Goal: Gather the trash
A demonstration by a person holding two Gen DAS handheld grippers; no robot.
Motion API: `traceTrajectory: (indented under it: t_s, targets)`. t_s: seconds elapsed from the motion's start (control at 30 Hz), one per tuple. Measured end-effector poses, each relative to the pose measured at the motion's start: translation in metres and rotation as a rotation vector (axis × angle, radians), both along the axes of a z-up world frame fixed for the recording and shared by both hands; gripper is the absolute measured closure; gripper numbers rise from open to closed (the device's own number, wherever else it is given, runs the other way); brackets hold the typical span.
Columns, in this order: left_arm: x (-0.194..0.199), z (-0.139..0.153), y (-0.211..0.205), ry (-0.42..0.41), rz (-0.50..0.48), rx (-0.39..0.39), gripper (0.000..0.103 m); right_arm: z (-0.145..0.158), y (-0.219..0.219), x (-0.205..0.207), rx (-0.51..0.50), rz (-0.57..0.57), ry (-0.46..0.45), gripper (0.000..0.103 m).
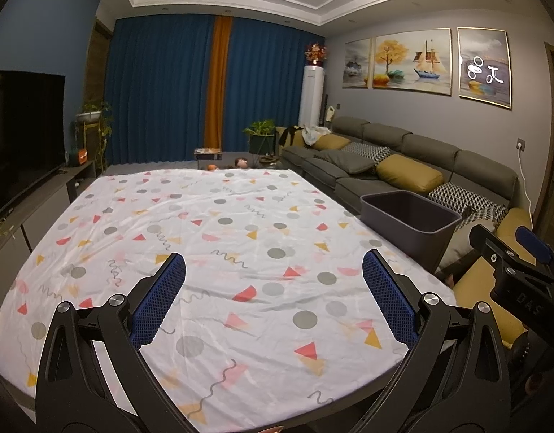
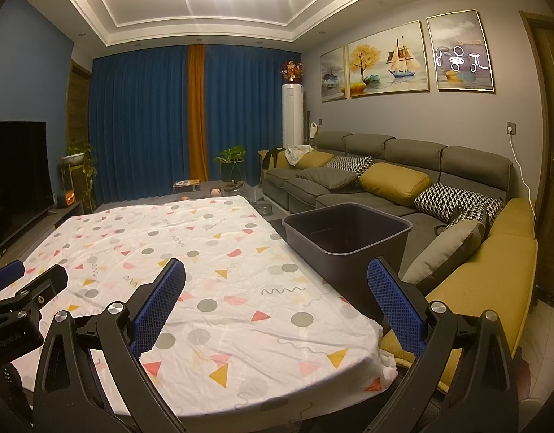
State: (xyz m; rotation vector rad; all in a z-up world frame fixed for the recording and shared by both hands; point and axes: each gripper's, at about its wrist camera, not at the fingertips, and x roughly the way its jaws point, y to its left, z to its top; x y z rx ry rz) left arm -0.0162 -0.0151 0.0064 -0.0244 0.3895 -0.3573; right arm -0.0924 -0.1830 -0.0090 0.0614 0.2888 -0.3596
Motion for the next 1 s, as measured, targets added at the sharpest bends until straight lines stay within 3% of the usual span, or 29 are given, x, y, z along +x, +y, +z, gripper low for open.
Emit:
traceTrajectory:
  t_s: [1.0]
  targets:
    - [-0.0014, 0.0010, -0.0010, -0.005, 0.007, 0.001, 0.010, -0.0040, -0.0058, -0.0004, 0.015, -0.006, 0.000, 0.006]
